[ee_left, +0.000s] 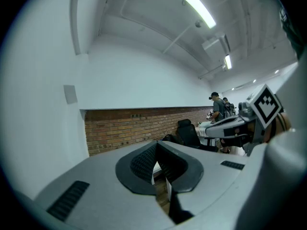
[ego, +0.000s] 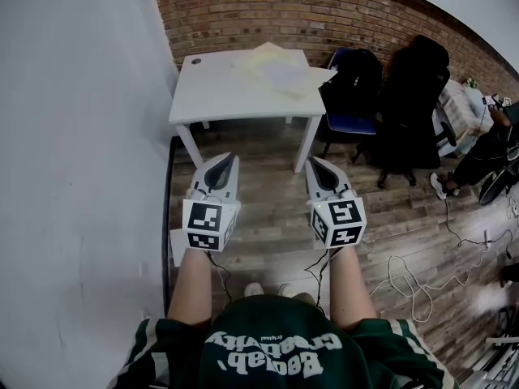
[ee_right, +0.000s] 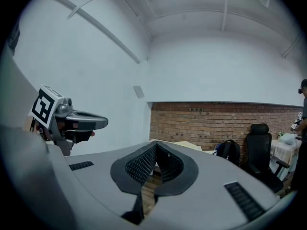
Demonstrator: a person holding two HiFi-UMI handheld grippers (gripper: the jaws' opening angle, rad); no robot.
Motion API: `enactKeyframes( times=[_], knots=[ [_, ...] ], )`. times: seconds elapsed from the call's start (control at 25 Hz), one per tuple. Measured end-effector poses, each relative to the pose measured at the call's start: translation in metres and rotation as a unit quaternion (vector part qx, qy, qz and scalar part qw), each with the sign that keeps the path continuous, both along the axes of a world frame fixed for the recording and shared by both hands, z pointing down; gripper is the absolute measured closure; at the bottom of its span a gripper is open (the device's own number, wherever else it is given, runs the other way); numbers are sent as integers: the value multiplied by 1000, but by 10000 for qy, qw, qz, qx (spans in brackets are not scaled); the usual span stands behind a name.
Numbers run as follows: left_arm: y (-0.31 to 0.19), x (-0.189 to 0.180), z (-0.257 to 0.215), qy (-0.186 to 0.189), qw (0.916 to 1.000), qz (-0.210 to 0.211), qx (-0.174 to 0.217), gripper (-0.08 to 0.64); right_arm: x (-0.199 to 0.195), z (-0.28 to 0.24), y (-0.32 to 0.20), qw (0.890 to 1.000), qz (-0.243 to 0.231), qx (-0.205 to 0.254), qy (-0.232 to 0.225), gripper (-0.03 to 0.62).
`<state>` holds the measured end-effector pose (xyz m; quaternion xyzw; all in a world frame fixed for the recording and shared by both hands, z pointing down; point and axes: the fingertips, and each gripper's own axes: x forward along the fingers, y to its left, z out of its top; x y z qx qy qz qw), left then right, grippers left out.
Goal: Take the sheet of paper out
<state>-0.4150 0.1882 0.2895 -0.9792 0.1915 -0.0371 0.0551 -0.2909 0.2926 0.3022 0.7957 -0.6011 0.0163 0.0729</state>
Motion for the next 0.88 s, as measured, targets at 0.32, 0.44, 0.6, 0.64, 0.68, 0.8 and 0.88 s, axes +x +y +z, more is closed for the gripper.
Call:
enactKeyframes(
  times=[0.32, 0.44, 0.6, 0.64, 0.68, 0.8, 0.88],
  knots=[
    [-8, -12, 8, -21, 9999, 114, 21, 560, -15, 7, -8, 10000, 64, 11, -15, 600],
    [-12, -14, 10, -32, 9999, 134, 28, 560, -19, 11, -11, 10000, 49, -5, -18, 600],
    [-18, -10, 11, -33, 9999, 161, 47, 560, -16, 14, -20, 10000, 17, -30, -9, 600],
    [-21, -7, 12, -39, 9999, 160, 51, 560, -13, 14, -22, 10000, 10, -27, -4, 600],
    [-23, -3, 12, -47, 9998, 158, 57, 560, -9, 14, -26, 10000, 2, -23, 2, 600],
    [-33, 11, 14, -72, 9998, 151, 79, 560, 5, 16, -37, 10000, -33, -21, 5, 600],
    [-42, 23, 15, -92, 9998, 139, 92, 560, 18, 18, -49, 10000, -61, -19, -6, 600]
  ],
)
